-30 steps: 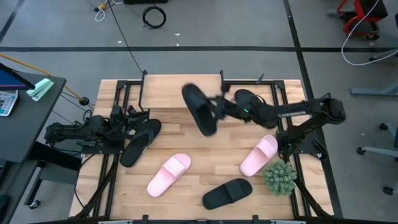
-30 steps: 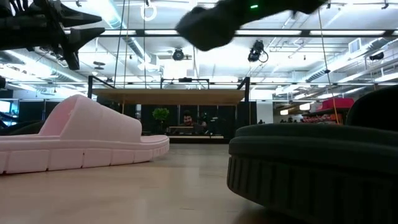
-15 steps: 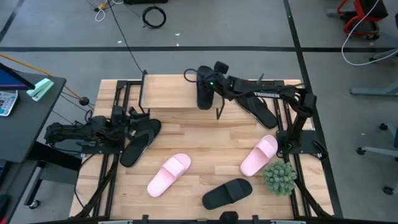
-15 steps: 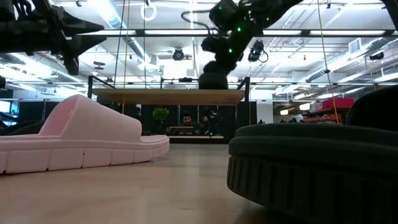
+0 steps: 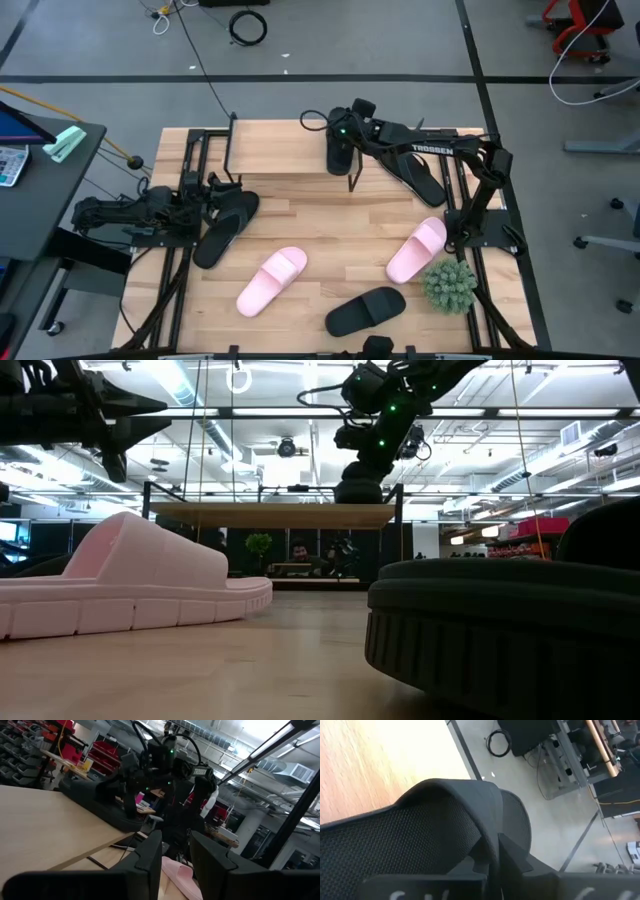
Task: Pick and place slides into the shelf
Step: Put the top black slide on the shelf, then put the black slide on the shelf
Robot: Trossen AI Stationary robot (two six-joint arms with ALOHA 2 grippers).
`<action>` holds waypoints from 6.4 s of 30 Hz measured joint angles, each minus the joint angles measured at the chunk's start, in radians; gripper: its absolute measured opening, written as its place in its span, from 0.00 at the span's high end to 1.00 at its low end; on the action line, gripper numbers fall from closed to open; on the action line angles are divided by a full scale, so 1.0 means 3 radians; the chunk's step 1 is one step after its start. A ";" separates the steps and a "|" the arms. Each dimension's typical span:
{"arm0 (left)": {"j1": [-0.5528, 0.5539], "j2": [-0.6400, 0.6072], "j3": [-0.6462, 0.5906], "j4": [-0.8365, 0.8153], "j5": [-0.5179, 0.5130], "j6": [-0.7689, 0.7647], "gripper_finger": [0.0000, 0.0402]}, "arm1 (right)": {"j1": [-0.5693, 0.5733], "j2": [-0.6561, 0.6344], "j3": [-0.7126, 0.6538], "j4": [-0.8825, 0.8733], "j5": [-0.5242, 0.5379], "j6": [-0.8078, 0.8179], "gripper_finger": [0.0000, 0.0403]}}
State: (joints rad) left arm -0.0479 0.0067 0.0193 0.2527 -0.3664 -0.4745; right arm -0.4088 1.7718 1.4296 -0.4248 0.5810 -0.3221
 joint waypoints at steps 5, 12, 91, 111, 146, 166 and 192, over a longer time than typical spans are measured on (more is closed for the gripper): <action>0.0000 0.0000 0.0001 -0.0056 0.0002 -0.0216 0.74 | 0.0000 -0.0009 0.0000 -0.0053 -0.0001 0.0049 0.87; 0.0000 0.0000 0.0000 -0.0063 0.0002 -0.0221 0.75 | 0.0020 -0.0032 0.0000 -0.0082 -0.0011 0.0026 0.70; -0.0729 0.4519 0.2466 -0.0490 0.1187 0.2494 0.80 | 0.3802 -0.0644 -0.1431 -0.0143 -0.1370 0.6389 0.66; -0.0867 0.5158 0.2886 -0.0150 0.1217 0.2407 0.80 | 0.3737 -0.0427 -0.1432 -0.0269 -0.1624 0.5948 0.68; -0.0901 0.5156 0.2886 -0.0293 0.1214 0.2207 0.81 | 0.3689 -0.0334 -0.1427 -0.0149 -0.1654 0.6081 0.68; -0.0904 0.5155 0.2885 -0.0296 0.1214 0.2134 0.81 | 0.3923 -0.0329 -0.1439 0.0226 -0.1221 0.6749 0.68; -0.1094 0.5154 0.2885 -0.0292 0.1217 0.1966 0.82 | 0.3388 -0.0329 -0.2211 0.2040 -0.1352 0.5521 0.85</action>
State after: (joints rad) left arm -0.3760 1.5529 0.8848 0.1650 -0.0013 0.1153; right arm 0.6075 1.6730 0.7662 0.1871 0.1754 1.3344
